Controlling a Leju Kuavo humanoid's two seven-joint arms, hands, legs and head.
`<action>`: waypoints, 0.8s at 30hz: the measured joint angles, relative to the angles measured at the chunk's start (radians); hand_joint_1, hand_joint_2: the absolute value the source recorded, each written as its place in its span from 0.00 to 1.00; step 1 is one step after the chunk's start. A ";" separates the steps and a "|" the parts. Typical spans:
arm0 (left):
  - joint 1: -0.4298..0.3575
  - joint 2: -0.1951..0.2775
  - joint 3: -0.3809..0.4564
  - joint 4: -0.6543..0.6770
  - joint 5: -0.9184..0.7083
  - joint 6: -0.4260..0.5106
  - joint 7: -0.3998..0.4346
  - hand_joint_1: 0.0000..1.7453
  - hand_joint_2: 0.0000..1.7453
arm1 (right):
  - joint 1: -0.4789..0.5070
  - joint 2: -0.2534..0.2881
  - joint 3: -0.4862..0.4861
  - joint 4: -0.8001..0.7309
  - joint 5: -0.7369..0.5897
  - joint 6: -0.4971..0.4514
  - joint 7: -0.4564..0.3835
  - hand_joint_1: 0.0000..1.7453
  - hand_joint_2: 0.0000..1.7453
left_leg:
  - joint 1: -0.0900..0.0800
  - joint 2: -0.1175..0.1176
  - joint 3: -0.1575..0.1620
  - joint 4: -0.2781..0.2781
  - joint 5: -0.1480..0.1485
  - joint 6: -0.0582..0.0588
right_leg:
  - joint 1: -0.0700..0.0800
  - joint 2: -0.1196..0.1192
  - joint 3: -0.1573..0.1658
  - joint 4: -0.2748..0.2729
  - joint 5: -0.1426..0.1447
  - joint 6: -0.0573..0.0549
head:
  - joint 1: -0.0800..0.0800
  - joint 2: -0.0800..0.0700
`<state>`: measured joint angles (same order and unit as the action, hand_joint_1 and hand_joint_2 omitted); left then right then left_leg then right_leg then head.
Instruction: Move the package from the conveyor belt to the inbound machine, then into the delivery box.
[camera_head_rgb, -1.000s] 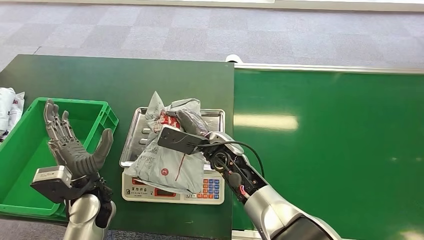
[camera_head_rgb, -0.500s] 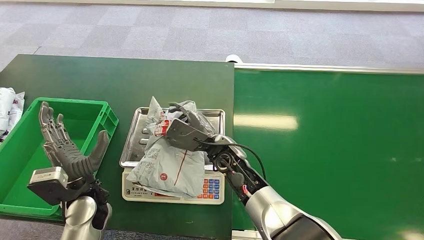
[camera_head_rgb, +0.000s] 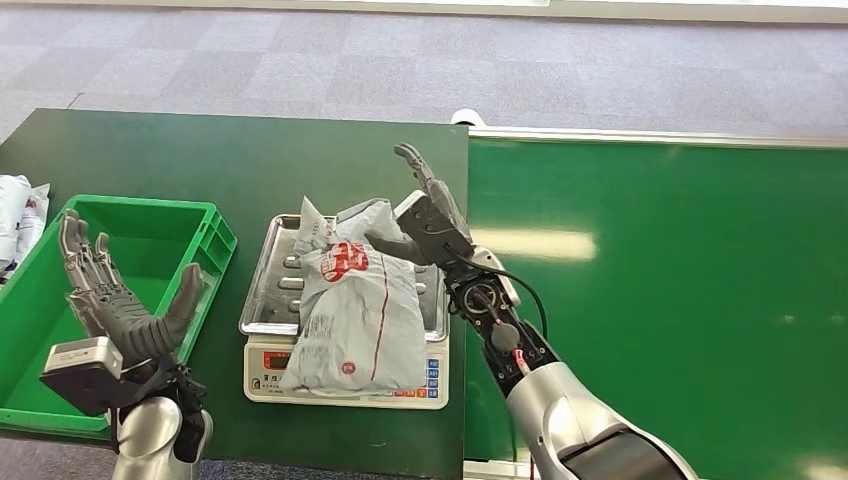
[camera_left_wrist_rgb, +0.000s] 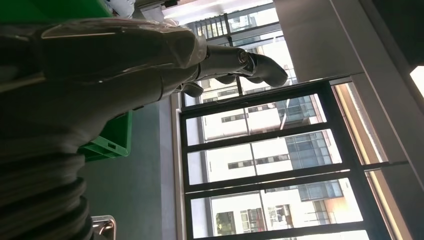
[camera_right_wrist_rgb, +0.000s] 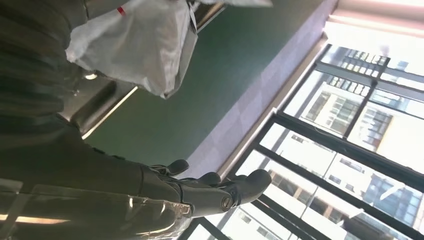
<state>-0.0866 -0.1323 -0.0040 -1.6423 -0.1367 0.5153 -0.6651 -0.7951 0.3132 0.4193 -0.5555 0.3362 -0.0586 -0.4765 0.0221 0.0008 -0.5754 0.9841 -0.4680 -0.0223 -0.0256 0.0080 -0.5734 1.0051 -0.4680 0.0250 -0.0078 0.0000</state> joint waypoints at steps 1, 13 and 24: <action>0.001 0.000 0.002 0.000 -0.005 -0.004 0.000 0.00 1.00 | -0.004 -0.004 -0.009 -0.014 -0.004 -0.003 -0.002 0.00 1.00 | 0.000 0.000 0.000 0.000 0.000 0.000 | 0.000 0.000 0.000 0.000 0.000 0.000 | 0.000 0.000; -0.004 0.026 -0.034 0.002 -0.224 -0.138 0.090 0.00 1.00 | 0.007 -0.073 -0.102 -0.243 -0.013 -0.027 -0.001 0.00 1.00 | 0.000 0.000 0.001 0.000 0.000 0.000 | 0.000 0.000 0.000 0.000 0.000 0.000 | 0.000 0.000; -0.123 0.058 -0.157 0.069 -0.409 -0.263 0.199 0.00 1.00 | 0.163 -0.135 -0.169 -0.567 -0.042 0.026 0.019 0.00 1.00 | 0.000 0.001 0.001 0.000 0.000 0.000 | 0.000 0.001 0.000 0.000 0.001 0.000 | 0.000 0.000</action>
<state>-0.2100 -0.0746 -0.1606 -1.5738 -0.5455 0.2524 -0.4658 -0.6317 0.1779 0.2500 -1.1223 0.2938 -0.0328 -0.4573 0.0219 0.0020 -0.5744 0.9845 -0.4679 -0.0223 -0.0258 0.0088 -0.5733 1.0047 -0.4671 0.0249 -0.0079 0.0000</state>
